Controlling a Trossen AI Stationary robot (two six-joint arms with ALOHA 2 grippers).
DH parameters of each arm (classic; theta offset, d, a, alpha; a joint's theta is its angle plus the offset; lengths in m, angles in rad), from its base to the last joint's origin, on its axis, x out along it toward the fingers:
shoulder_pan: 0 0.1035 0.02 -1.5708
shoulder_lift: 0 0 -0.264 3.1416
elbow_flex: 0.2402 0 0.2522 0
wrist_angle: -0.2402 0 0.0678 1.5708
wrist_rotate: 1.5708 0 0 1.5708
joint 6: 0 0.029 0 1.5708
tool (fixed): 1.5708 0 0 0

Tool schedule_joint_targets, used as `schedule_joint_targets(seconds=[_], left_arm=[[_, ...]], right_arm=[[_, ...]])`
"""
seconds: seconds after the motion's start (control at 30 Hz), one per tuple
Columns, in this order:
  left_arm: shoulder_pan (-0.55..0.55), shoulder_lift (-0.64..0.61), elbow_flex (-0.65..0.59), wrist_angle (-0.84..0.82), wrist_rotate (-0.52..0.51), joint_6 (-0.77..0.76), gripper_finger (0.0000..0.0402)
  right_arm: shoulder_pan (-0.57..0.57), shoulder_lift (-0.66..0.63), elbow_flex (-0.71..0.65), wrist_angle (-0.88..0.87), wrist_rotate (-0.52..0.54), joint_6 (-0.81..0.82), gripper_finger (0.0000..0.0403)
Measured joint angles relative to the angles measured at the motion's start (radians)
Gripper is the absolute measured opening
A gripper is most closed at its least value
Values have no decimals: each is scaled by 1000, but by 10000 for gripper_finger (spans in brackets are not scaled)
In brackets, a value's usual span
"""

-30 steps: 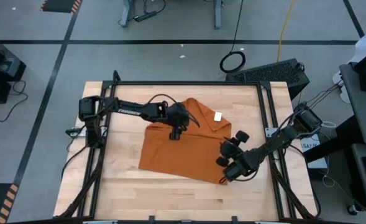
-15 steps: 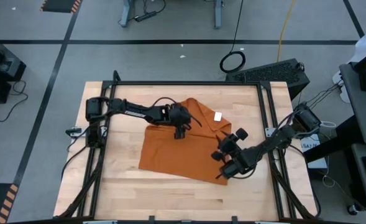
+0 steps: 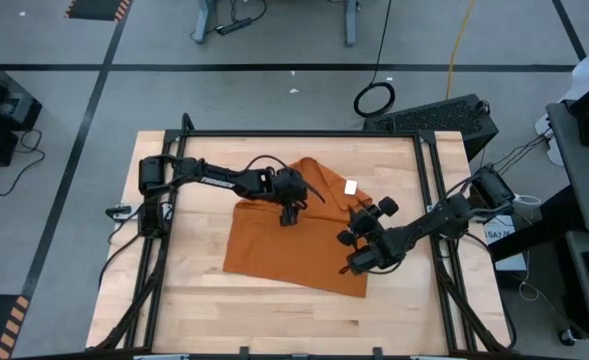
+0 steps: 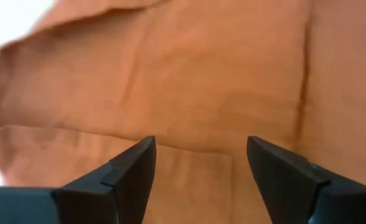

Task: Roll towel into tight, uniform cylinder
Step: Fold the brown towel

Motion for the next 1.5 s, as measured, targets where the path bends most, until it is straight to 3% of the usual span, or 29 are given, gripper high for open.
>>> schedule_joint_targets(seconds=[0.53, 0.73, 0.83, 0.97, 1.1, 1.3, 1.5], left_arm=[[3, 47, 3, 7, 3, -28, 145], [-5, 28, 2, -50, -2, -30, 121], [-9, 11, 0, -77, -2, -29, 116], [-11, 5, 0, -92, -2, -29, 116], [-11, 5, 0, -91, -2, -45, 115], [-13, 5, 0, -91, -2, -59, 115], [-13, 3, 0, -90, -2, -57, 115]], right_arm=[[-19, 0, 0, 30, -8, -3, 134], [-36, 0, 0, 28, -117, -61, 134], [-71, 0, -1, 0, -210, -164, 134], [-112, -17, -60, 22, -193, -286, 134], [-153, -94, -165, 230, -256, -488, 134], [-211, -250, -215, 623, -509, -825, 141], [-288, -388, -199, 523, -547, -1047, 155]])
